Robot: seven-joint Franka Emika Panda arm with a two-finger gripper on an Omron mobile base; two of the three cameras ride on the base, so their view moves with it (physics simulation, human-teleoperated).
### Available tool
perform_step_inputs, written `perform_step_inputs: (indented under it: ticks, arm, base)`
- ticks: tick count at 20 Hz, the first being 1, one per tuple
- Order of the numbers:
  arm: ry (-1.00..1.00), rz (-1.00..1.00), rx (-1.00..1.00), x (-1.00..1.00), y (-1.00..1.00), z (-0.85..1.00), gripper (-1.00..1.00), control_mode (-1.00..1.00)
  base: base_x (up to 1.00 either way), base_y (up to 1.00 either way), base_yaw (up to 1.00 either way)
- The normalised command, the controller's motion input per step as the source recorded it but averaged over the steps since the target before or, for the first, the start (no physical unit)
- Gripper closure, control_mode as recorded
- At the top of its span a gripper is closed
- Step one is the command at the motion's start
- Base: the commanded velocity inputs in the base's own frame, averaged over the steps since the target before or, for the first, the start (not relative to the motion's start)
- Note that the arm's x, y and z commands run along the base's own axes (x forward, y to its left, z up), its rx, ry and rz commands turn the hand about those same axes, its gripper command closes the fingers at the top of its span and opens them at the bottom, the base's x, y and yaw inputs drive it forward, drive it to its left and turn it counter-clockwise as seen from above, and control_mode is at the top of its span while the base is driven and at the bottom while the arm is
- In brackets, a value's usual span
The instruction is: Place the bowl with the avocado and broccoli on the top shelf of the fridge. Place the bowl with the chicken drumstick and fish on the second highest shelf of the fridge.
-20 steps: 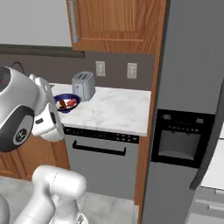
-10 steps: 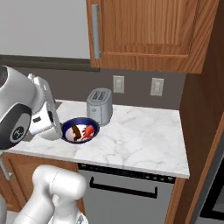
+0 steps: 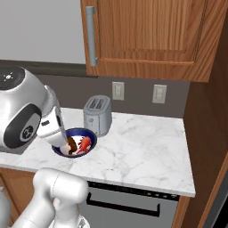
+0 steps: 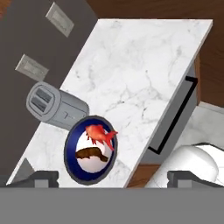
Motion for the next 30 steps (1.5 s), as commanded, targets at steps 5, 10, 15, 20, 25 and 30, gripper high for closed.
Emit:
perform_step_inputs:
  ticks: [5,10,15,20,25,30]
  arm:
    - [0.32,0.09,0.02,0.0,0.02,-0.9,-1.0,-1.0]
    - [0.19,0.02,0.06,0.03,0.16,-0.82,-1.0,-1.0]
    - [0.02,0.0,0.02,0.49,0.5,-0.56,-1.0,-1.0]
    - [0.0,0.0,0.0,0.68,0.27,-0.27,-1.0,-1.0]
    - [0.02,0.02,0.0,0.39,0.0,-0.56,-1.0,-1.0]
    - [0.07,0.11,0.0,0.08,0.0,-0.62,-1.0,-1.0]
  base:
    - [0.0,0.0,0.0]
    - [0.0,0.0,0.0]
    - [0.0,0.0,0.0]
    - [0.0,0.0,0.0]
    - [0.0,0.0,0.0]
    - [0.0,0.0,0.0]
